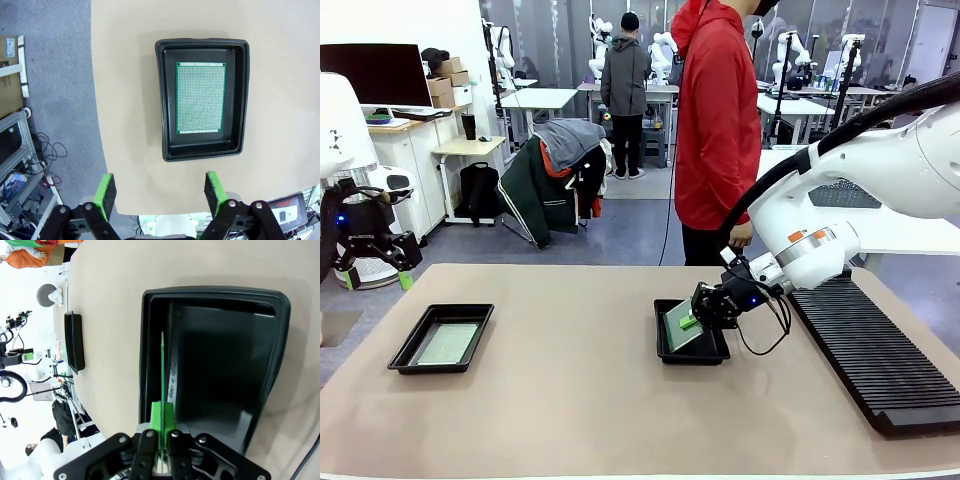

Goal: Inspect and transfer BCBs to ESD trays.
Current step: Pick up the Blank PCB from the PCB Rack and place it in the right ESD tray.

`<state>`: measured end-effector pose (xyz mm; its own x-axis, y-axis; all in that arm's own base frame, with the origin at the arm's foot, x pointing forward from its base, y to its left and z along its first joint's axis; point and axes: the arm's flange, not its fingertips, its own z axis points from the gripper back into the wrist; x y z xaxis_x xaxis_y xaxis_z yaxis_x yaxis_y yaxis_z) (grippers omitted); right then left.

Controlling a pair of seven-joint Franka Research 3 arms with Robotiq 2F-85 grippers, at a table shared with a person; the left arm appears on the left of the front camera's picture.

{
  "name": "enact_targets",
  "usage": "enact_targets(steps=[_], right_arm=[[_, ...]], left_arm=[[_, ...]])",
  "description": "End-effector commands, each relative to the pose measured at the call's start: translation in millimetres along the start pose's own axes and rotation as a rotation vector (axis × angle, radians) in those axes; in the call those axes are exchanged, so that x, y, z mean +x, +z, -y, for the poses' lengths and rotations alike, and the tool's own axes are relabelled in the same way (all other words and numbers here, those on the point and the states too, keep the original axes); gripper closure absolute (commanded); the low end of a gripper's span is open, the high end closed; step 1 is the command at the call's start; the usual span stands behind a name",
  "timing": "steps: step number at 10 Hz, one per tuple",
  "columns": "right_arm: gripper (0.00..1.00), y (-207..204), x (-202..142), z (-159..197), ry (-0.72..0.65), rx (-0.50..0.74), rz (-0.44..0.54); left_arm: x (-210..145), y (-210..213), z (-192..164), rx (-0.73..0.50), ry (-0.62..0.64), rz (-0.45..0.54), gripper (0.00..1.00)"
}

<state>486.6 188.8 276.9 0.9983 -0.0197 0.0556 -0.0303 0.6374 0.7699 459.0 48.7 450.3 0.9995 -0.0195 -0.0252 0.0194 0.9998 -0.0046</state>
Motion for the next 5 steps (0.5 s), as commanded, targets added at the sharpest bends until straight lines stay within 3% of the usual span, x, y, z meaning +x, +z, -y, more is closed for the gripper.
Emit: enact_targets(steps=[1, 2, 3, 4, 5], right_arm=[[0.79, 0.6, -0.4, -11.1, -0.009, -0.063, 0.01], [0.65, 0.1, 1.1, -16.1, -0.015, -0.087, 0.007], [0.61, -0.5, 3.5, -25.5, -0.016, -0.125, 0.002], [0.46, 1.1, 4.8, -33.4, -0.021, -0.157, 0.006], [0.42, 3.7, 6.0, -40.3, -0.027, -0.191, 0.007]], left_arm=[[-1.1, -0.4, 0.6, -0.002, 0.002, 0.004, 0.06], [-1.1, -0.4, 0.6, -0.002, 0.002, 0.004, 0.06], [-1.1, -0.4, 0.6, -0.002, 0.002, 0.004, 0.06], [-1.1, -0.4, 0.6, -0.002, 0.002, 0.004, 0.06], [-1.1, -0.4, 0.6, -0.002, 0.002, 0.004, 0.06]])
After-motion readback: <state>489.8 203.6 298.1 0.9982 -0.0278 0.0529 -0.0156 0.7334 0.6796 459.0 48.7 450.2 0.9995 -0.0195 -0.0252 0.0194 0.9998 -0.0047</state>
